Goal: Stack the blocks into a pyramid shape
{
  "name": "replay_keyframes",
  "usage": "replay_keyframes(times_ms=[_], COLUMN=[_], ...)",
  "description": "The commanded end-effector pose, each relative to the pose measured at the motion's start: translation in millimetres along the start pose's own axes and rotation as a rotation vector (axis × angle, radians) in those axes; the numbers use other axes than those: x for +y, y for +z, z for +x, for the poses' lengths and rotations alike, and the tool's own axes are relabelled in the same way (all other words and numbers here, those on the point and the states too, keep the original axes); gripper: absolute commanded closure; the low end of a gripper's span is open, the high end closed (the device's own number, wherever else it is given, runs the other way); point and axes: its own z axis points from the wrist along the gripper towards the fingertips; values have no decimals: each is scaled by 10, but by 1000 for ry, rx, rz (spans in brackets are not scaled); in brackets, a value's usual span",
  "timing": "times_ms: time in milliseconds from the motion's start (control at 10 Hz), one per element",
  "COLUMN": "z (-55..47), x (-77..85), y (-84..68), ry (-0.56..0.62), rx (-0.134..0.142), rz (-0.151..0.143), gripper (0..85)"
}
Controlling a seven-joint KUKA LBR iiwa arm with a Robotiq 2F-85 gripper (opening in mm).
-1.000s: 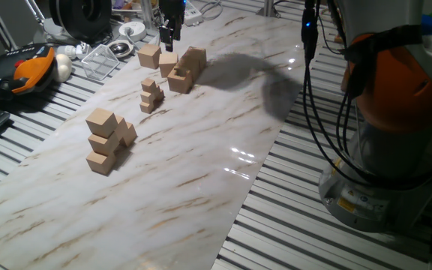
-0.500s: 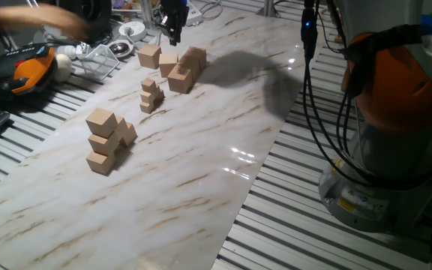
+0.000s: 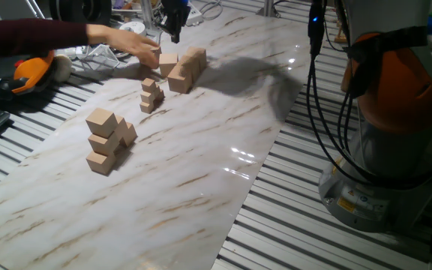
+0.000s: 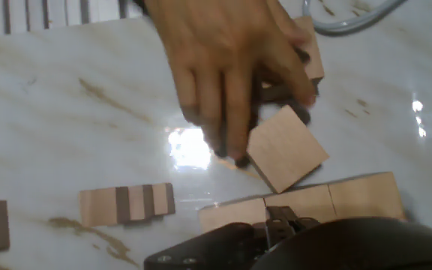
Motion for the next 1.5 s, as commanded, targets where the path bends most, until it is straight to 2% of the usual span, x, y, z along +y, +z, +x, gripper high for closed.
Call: replay_keyframes(times_ms=[0, 100, 300, 600, 800, 1000, 1100, 1200, 1400], z=[-6, -15, -9, -36, -55, -42, -27, 0, 83], x=[-8, -4, -12, 35, 47, 55, 20, -25, -46], y=[8, 9, 22, 65, 107, 117, 117, 112, 46], ry=[-26, -48, -65, -77, -73, -25, 7, 48, 194], rx=[-11, -14, 23, 15, 23, 30, 44, 73, 143], rz=[-11, -14, -43, -41, -55, -34, -25, -7, 53], gripper=[850, 850, 850, 850, 850, 850, 850, 850, 850])
